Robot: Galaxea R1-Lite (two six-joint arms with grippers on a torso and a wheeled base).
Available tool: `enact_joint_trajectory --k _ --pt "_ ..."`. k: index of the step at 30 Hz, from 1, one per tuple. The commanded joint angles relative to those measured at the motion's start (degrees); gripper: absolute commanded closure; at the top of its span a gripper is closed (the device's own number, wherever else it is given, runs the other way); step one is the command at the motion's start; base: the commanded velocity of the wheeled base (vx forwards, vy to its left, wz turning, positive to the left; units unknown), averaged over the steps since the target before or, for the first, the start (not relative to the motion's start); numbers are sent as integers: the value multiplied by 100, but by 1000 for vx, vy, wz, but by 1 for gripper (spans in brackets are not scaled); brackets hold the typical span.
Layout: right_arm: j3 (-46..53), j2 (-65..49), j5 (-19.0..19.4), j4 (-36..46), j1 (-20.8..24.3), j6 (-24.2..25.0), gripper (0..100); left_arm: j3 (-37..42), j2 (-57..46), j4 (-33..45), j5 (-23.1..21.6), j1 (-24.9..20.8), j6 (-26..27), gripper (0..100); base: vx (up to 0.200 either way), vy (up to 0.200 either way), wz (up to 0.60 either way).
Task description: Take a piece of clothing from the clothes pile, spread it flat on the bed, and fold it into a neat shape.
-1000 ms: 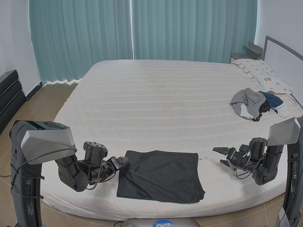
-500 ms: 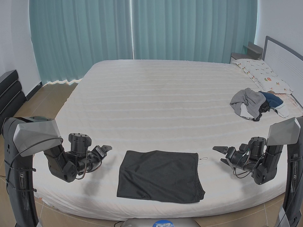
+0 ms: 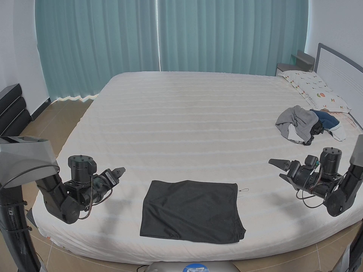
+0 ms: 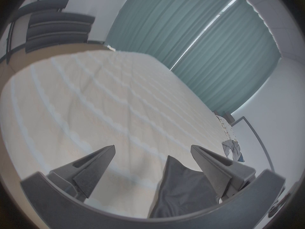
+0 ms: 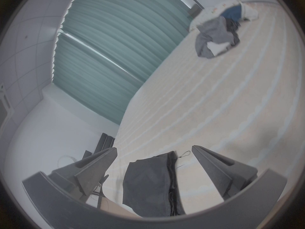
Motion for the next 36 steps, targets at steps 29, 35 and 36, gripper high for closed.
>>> enact_joint_trajectory --k 29,35,36 --pt "401 -10742 -403 8697 -585 -4199 0 1450 -11226 6764 1682 -186 4240 0 0 0 0" --pt "533 -11102 -473 8724 -436 -5034 0 1433 -11551 6948 1682 341 4337 0 0 0 0" --pt "560 -11102 -570 8706 -436 -5051 0 1442 -11613 6939 1682 473 4433 0 0 0 0"
